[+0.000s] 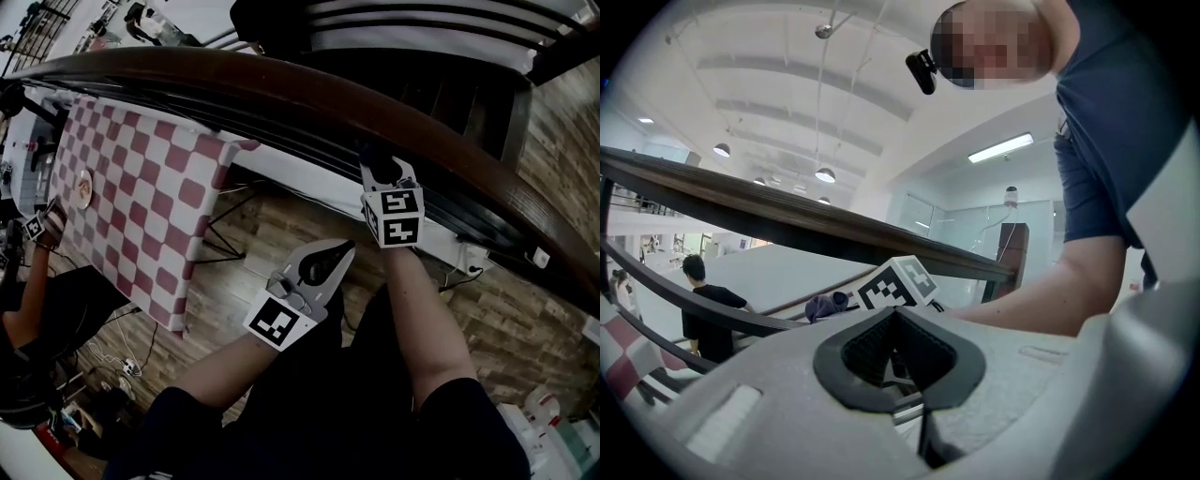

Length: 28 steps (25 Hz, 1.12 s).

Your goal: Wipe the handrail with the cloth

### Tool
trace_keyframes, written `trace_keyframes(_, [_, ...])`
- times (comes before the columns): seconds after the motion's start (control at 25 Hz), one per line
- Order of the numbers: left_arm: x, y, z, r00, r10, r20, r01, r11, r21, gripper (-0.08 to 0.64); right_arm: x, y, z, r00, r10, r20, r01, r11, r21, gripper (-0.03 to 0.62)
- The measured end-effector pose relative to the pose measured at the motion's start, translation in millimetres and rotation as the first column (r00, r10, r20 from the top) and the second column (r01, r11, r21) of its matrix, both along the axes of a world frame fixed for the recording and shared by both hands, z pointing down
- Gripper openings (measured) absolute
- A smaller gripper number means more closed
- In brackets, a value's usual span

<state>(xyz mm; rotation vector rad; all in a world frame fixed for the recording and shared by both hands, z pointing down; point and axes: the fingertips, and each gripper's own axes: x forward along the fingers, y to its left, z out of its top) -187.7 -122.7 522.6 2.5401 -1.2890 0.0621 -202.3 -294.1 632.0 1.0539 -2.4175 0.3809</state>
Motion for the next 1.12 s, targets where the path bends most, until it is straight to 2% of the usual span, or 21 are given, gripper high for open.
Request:
trace_keyframes(0.12, [22, 0, 0, 0.999, 0.033, 0.009, -0.033, 0.999, 0.0, -0.005, 28, 0, 2, 1.0, 0.026, 0.004, -0.026, 1.0, -0.007, 0.091])
trace_keyframes(0.32, [75, 0, 1, 0.994, 0.105, 0.012, -0.105, 0.994, -0.014, -0.005, 97, 3, 4, 0.997, 0.077, -0.005, -0.077, 0.997, -0.009, 0.092])
trace_keyframes(0.56, [152, -1, -1, 0.978, 0.209, 0.016, -0.208, 0.978, -0.018, -0.005, 209, 8, 4, 0.983, 0.183, -0.026, -0.183, 0.983, -0.004, 0.091])
trace_keyframes(0.88, [249, -3, 2, 0.943, 0.332, 0.016, -0.332, 0.943, -0.018, -0.004, 358, 20, 5, 0.935, 0.35, -0.052, -0.35, 0.937, 0.002, 0.092])
trace_keyframes(1.12, [307, 4, 0, 0.914, 0.404, 0.021, -0.404, 0.914, -0.019, -0.005, 439, 38, 6, 0.898, 0.436, -0.066, -0.437, 0.9, -0.004, 0.091])
